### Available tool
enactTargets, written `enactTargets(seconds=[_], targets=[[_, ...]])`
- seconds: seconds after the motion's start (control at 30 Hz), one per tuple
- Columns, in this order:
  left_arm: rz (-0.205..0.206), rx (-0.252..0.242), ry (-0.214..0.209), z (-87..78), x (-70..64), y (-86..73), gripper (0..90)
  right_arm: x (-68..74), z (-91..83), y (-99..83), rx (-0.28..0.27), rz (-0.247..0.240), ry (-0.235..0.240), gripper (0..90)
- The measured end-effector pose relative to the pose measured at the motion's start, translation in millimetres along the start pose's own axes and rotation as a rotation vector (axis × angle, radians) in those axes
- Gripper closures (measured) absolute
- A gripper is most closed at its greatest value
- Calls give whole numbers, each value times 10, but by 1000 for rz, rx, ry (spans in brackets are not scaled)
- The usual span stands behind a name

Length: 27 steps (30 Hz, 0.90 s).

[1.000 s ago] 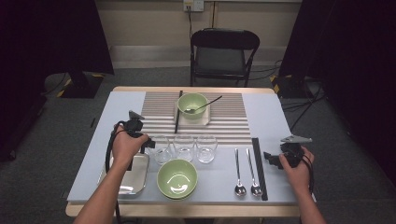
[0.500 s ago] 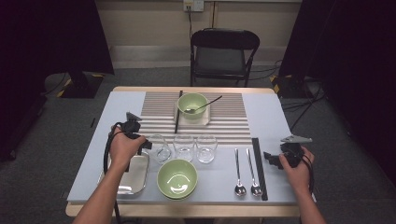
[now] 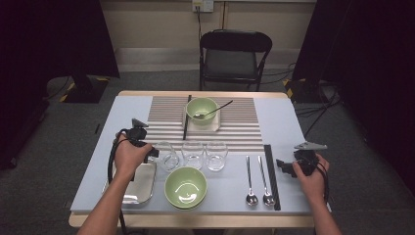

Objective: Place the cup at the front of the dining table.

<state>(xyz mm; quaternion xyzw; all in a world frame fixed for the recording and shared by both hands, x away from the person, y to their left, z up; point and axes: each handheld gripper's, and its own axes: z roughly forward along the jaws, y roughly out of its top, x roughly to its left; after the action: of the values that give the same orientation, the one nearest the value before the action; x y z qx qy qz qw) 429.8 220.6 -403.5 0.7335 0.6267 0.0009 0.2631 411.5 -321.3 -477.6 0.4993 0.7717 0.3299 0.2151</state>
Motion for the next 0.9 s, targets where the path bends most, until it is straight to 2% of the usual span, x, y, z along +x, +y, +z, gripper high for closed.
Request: enactTargets(seconds=[0.07, 0.2, 0.27, 0.43, 0.73, 0.8, 0.9], targets=[[4, 1, -2, -3, 8, -4, 850, 0, 0, 0, 1, 2, 0, 153], [-15, -6, -32, -9, 60, -25, 852, 0, 0, 0, 1, 1, 0, 153], [-10, -6, -42, -19, 90, -32, 853, 0, -1, 0, 1, 1, -1, 153], [-19, -19, -34, -39, 110, -31, 861, 0, 0, 0, 1, 2, 0, 153], [-49, -40, -75, -108, 159, -28, 866, 0, 0, 0, 1, 2, 0, 153], [-39, -44, -79, -124, 165, -23, 866, 0, 0, 0, 1, 2, 1, 153], [-46, -49, -83, -142, 167, -20, 866, 0, 0, 0, 1, 2, 0, 153]])
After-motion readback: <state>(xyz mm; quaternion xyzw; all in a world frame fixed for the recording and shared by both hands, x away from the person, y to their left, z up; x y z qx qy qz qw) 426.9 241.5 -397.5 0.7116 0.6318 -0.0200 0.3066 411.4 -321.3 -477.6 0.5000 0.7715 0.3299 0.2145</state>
